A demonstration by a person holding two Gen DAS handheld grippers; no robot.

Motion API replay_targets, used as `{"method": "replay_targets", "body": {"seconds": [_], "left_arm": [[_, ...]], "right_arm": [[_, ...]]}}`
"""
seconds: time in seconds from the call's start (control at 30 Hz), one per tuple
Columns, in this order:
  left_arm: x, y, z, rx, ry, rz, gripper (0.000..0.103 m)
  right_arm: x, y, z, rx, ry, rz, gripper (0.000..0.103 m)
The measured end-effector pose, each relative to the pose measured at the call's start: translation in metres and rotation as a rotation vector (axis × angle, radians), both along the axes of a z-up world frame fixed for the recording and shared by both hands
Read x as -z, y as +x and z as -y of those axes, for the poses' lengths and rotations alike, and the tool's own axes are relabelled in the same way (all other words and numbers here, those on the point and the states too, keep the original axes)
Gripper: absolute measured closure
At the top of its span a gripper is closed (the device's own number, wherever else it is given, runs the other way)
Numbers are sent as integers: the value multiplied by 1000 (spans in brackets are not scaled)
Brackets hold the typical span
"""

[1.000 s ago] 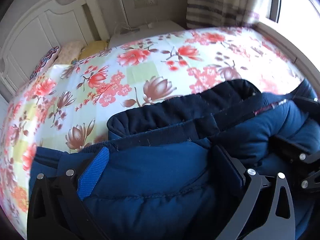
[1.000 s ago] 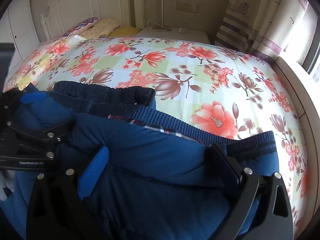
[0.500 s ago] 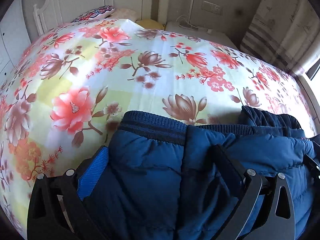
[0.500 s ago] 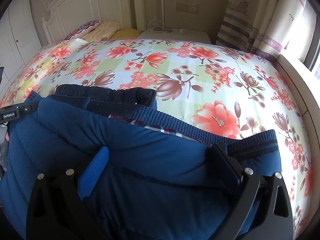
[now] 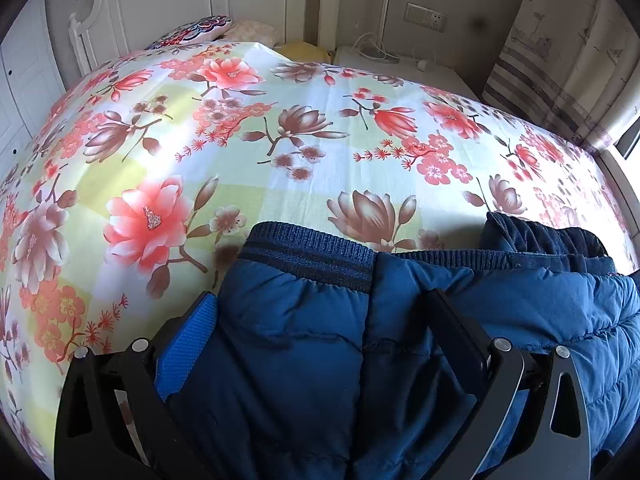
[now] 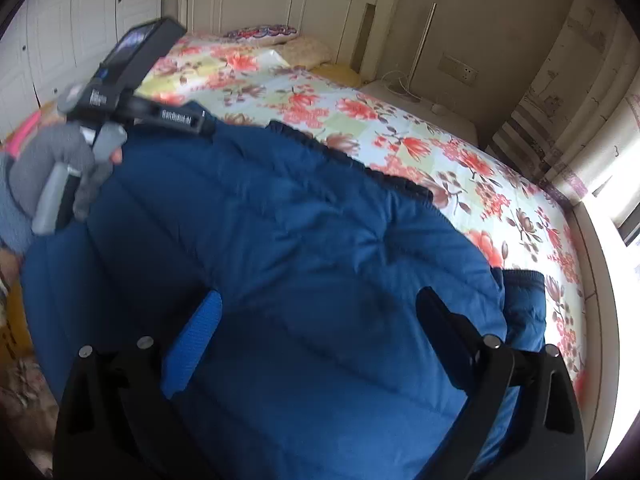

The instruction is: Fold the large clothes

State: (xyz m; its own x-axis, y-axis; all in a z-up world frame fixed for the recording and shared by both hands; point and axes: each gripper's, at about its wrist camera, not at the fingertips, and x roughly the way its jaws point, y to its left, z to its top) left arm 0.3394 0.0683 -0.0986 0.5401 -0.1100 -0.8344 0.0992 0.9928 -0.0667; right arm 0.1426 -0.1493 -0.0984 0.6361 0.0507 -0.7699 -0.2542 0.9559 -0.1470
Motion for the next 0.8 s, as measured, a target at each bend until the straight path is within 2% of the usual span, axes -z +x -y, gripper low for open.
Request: {"method": "replay_targets", "body": {"seconds": [0.07,0.17,0.27,0.3,0.33,0.37,0.4,0.43,0.53,0.6,0.63,0.67,0.7,0.73,0.8], "left_arm": [[0,0,0,-2,-2,2,4],[-1,-1,0,-3,3,7,4],[-2,-1,1,-17,37,-2,4],[-6,-4,3,-27,75,-4,4],[-11,-10,4,-40,105,12,5],[-25,-24,5,-50,110,65,5],[-39,-38,7,-35,75,110,5],[-54,-58,14,6,31,151,4],[-75,-105,41,126,3,229,4],[-63,-127,72,249,49,229,4],[-46,-131,88,295,105,206,4],[-27,-132,101,322,170,181,4],[-14,-132,108,334,201,189,4],[-12,-133,107,330,186,211,4],[-12,-128,100,322,134,180,4]], "right_arm": [[5,-1,22,54,77,-11,3],[18,8,46,62,220,-52,2],[22,8,46,63,218,-59,2],[22,6,44,63,212,-54,2],[23,6,43,64,208,-50,2],[23,4,43,64,208,-43,2],[23,3,42,65,207,-41,2],[24,3,41,65,206,-41,2],[24,5,41,66,199,-49,2],[23,6,42,66,196,-48,2],[23,6,42,66,196,-47,2],[23,5,41,64,199,-45,2],[22,5,41,65,197,-44,2],[21,4,40,69,182,-42,2],[16,1,39,79,152,-34,3]]}}
